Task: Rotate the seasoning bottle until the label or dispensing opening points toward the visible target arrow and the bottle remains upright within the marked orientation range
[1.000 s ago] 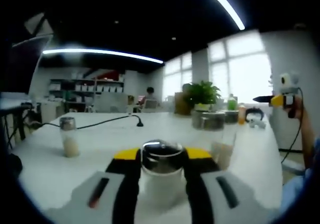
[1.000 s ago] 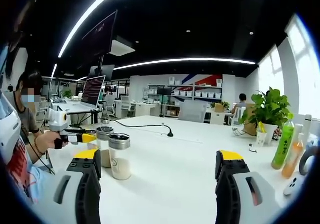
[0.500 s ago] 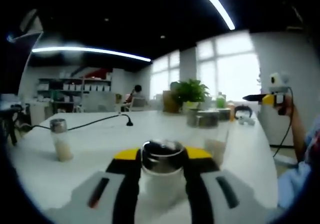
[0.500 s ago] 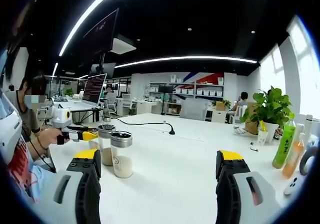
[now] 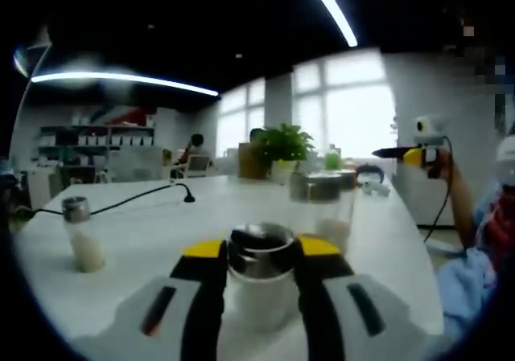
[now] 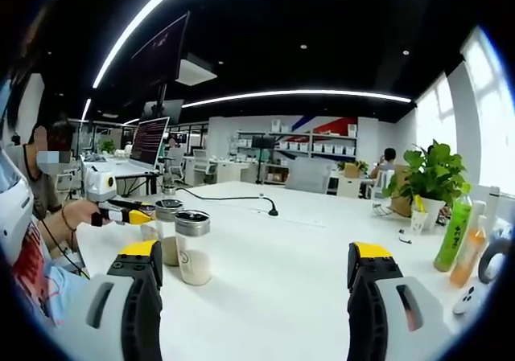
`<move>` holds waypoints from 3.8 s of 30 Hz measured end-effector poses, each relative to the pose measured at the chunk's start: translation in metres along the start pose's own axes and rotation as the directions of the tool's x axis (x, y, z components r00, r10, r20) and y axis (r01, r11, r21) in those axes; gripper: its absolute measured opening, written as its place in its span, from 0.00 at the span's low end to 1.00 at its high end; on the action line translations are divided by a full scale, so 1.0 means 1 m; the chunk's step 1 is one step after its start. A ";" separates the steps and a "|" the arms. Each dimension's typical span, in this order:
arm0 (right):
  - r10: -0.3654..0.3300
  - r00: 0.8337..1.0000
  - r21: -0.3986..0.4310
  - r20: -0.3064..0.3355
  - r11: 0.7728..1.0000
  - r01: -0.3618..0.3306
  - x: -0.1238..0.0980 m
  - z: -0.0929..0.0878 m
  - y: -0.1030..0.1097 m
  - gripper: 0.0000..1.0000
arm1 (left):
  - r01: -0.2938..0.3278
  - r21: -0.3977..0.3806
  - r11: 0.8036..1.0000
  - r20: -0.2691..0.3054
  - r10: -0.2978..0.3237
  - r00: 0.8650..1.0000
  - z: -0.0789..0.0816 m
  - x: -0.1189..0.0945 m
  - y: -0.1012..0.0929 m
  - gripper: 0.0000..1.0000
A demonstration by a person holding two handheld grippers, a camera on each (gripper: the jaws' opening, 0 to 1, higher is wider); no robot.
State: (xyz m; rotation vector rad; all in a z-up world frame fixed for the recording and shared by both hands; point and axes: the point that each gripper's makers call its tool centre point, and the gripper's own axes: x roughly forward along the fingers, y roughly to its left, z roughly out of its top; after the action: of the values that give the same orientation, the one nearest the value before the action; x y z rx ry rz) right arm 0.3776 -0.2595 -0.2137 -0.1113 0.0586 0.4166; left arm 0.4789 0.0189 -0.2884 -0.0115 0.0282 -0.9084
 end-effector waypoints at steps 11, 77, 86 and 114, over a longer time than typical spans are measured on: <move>-0.011 1.000 -0.011 -0.011 1.000 0.011 -0.003 -0.001 -0.004 0.99 | 0.092 0.010 0.996 -0.024 -0.092 0.996 -0.001 0.000 -0.001 0.35; -0.022 1.000 -0.014 0.013 1.000 0.022 -0.008 0.003 -0.007 0.99 | 0.009 0.078 0.997 -0.152 0.003 0.988 0.015 -0.025 -0.007 0.74; -0.025 1.000 -0.008 -0.003 1.000 0.025 -0.006 0.000 -0.007 0.99 | -0.163 -0.051 0.985 -0.106 0.157 0.982 0.010 -0.022 -0.003 0.70; -0.050 0.998 0.017 -0.028 0.999 0.050 -0.008 -0.004 -0.013 0.99 | -0.371 -0.024 0.929 -0.024 0.370 0.929 0.000 0.001 0.008 0.37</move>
State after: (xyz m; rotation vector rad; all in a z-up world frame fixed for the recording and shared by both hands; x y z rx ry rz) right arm 0.3749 -0.2749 -0.2155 -0.1007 0.0861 0.3647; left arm 0.4860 0.0230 -0.2882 -0.0228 0.0587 -0.5288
